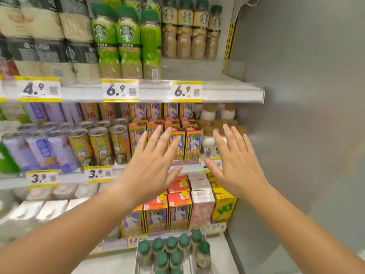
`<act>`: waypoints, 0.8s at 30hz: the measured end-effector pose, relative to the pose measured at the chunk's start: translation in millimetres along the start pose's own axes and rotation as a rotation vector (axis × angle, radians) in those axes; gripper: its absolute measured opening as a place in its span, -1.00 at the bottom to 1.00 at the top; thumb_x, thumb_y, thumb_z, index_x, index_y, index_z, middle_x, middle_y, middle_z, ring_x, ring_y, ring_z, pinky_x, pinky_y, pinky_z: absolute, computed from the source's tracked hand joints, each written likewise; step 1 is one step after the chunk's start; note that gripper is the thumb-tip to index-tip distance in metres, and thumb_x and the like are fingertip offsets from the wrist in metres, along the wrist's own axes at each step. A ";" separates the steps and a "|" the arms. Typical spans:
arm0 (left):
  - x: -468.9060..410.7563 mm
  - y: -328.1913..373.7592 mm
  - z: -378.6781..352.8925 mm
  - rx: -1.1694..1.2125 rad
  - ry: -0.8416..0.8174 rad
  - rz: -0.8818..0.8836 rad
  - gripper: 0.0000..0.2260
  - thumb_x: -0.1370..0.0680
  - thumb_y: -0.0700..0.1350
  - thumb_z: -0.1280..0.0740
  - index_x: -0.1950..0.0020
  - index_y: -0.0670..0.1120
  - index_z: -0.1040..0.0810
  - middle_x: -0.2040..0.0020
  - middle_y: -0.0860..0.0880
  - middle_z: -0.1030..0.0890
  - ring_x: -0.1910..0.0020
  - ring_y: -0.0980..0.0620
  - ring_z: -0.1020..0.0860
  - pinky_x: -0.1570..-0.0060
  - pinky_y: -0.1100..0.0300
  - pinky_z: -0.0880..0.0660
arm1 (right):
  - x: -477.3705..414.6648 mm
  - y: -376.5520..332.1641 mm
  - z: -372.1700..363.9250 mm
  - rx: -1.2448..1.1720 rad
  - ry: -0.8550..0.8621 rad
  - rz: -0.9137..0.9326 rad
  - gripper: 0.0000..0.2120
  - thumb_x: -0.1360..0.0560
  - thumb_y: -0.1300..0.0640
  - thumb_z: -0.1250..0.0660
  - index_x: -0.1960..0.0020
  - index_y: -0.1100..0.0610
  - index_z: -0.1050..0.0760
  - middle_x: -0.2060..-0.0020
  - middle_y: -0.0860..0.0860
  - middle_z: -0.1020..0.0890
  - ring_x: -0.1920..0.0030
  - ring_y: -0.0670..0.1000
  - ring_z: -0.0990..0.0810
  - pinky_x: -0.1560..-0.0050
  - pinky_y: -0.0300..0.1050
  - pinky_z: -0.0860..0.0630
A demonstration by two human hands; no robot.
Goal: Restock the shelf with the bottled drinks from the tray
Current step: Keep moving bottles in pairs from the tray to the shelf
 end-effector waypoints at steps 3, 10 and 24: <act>57.8 15.6 -51.2 0.063 -0.130 0.016 -0.34 -0.57 0.22 0.00 -0.54 -0.16 -0.28 -0.51 -0.26 -0.30 -0.51 -0.26 -0.23 -0.41 -0.24 -0.23 | 55.0 -14.5 -47.1 -0.043 -0.082 0.010 -0.30 -0.56 -0.26 -0.02 -0.56 0.13 -0.18 -0.55 0.20 -0.21 -0.55 0.21 -0.15 -0.51 0.20 -0.09; 193.0 49.6 -177.7 0.202 -0.452 0.146 -0.29 -0.55 0.25 0.11 -0.54 -0.17 -0.24 -0.46 -0.23 -0.36 -0.43 -0.21 -0.32 -0.39 -0.10 -0.27 | 188.5 -38.8 -168.5 -0.124 -0.410 -0.023 -0.33 -0.57 -0.22 -0.04 -0.51 0.21 -0.27 -0.45 0.22 -0.37 -0.47 0.21 -0.29 -0.46 0.11 -0.23; 274.5 52.2 -336.6 0.828 -0.527 1.063 -0.33 -0.41 -0.06 -0.54 -0.43 -0.17 -0.35 -0.35 -0.19 -0.44 -0.34 -0.15 -0.40 -0.30 -0.04 -0.36 | 304.5 -72.3 -301.8 -0.858 -0.765 -1.021 -0.57 -0.57 -0.04 -0.26 -0.39 0.04 -0.33 -0.14 0.03 -0.59 -0.01 0.04 -0.50 -0.06 -0.12 -0.36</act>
Point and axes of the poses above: each hand's wrist, its own x-axis away from the middle knuckle, its own z-axis out of the back of the hand, y = z × x, the point moved 3 cm from there along -x, towards the middle knuckle
